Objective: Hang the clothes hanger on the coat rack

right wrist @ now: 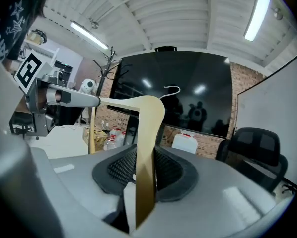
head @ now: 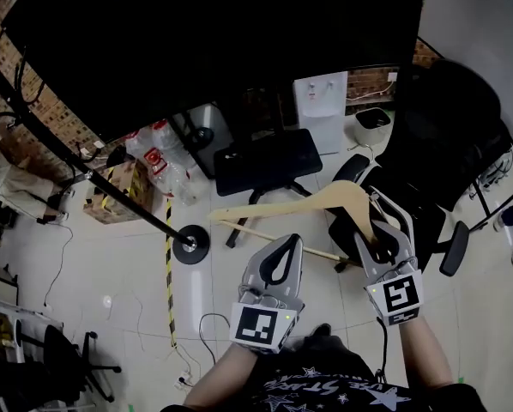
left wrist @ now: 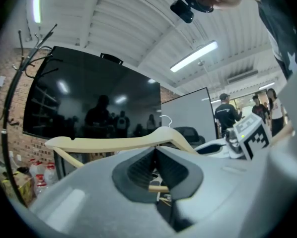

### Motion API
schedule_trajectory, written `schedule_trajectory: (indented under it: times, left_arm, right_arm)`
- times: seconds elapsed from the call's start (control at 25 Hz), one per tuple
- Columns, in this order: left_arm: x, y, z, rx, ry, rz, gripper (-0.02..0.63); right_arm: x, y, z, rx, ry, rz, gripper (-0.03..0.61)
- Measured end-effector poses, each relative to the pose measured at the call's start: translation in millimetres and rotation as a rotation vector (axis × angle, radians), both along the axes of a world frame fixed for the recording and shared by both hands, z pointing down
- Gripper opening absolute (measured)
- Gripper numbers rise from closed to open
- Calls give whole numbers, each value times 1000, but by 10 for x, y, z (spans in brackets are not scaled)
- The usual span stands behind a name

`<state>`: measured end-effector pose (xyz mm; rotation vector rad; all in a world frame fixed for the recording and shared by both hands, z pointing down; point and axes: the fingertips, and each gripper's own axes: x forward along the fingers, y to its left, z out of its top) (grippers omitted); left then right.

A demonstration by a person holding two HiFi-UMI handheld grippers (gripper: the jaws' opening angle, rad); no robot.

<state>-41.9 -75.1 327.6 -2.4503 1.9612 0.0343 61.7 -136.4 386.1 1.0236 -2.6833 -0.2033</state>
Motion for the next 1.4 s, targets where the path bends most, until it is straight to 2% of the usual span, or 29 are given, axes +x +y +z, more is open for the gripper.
schedule_trajectory:
  times: [0.2, 0.48, 0.64, 0.84, 1.04, 1.4]
  left_arm:
    - [-628, 289, -26, 7, -11, -143, 5]
    - [-1739, 900, -95, 27, -34, -350, 5]
    - [-2273, 1251, -144, 39, -35, -435, 5]
    - [-2894, 1541, -256, 61, -19, -495, 5]
    - [-3449, 1794, -309, 84, -45, -532, 5]
    - [-4239, 2015, -530, 105, -90, -545, 5]
  right_arm:
    - [-743, 153, -111, 17, -5, -155, 100]
    - [-1958, 563, -194, 43, -13, -353, 100]
    - [-2584, 817, -318, 51, -33, -445, 100]
    - [-3324, 1076, -533, 109, -51, -526, 100]
    - [-3940, 1309, -681, 178, -59, -610, 100]
    - [-4815, 1543, -952, 248, -50, -646, 100]
